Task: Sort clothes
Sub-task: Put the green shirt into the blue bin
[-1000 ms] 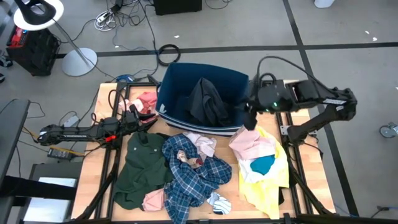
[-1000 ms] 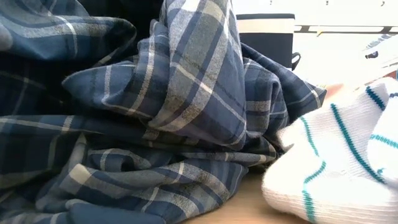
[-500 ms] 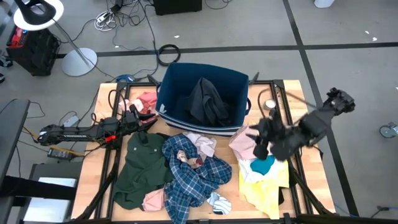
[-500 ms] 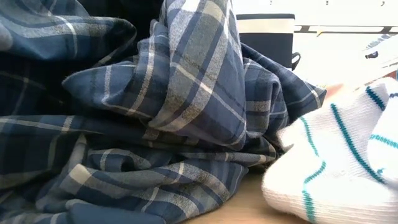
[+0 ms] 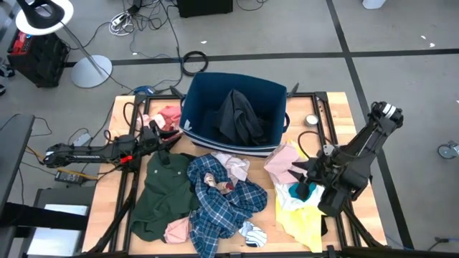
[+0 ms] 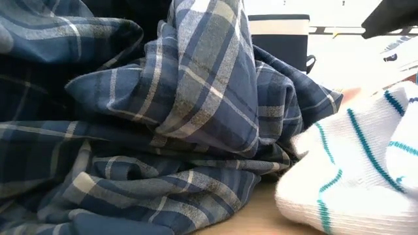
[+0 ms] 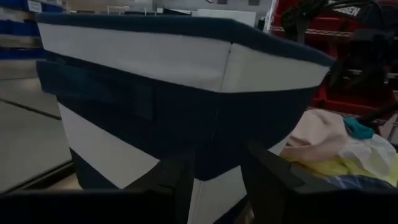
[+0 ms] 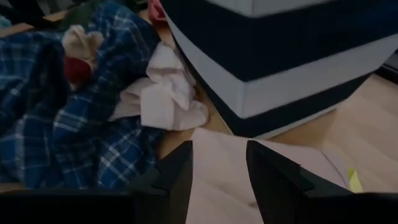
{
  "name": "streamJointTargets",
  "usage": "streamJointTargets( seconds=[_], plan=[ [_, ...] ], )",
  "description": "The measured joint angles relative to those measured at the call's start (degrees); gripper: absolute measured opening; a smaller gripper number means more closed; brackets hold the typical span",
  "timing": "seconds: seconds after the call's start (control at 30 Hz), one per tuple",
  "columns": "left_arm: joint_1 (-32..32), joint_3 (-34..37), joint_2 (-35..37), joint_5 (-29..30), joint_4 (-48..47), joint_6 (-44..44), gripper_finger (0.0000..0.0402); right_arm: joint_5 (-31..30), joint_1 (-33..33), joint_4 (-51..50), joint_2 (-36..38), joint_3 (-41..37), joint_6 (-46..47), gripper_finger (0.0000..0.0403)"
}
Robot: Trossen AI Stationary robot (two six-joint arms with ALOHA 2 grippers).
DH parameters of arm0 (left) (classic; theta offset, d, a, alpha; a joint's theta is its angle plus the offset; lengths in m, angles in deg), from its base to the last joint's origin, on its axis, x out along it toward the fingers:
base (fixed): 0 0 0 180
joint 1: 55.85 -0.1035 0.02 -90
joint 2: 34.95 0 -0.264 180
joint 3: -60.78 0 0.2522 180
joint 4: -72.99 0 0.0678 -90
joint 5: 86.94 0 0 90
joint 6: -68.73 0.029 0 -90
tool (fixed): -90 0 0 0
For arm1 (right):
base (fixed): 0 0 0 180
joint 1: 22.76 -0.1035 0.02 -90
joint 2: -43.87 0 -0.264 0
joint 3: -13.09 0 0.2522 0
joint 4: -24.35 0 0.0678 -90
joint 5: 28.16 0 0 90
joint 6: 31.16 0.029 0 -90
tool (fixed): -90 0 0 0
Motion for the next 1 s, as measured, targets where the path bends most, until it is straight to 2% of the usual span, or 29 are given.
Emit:
streamJointTargets(
  seconds=[0.23,0.47,0.6,0.73,0.87,1.0],
  plan=[
    [0.1,-1.7,-0.1,-7.0,-2.6,-1.4,0.0133,-0.1,-0.7,0.0,1.0,-2.7,-0.4,0.0151],
    [1.8,-11.1,-2.4,-8.0,-17.0,-1.6,0.0133,-1.4,-2.3,1.3,1.4,-5.0,0.8,0.0151],
    [4.2,-17.8,-6.6,-7.1,-25.8,-1.7,0.0133,-2.5,-2.4,3.2,1.4,-5.8,2.6,0.0151],
    [6.9,-26.3,-12.8,-5.5,-38.6,-2.1,0.0133,-2.7,-2.2,5.4,1.4,-5.8,2.6,0.0151],
    [9.5,-33.9,-19.4,-4.9,-50.2,-5.0,0.0133,-2.6,-2.2,7.9,1.4,-5.9,2.5,0.0151],
    [11.3,-38.2,-24.8,-4.9,-58.3,-9.8,0.0133,-2.3,-2.3,9.5,1.4,-5.9,2.5,0.0151]
  ],
)
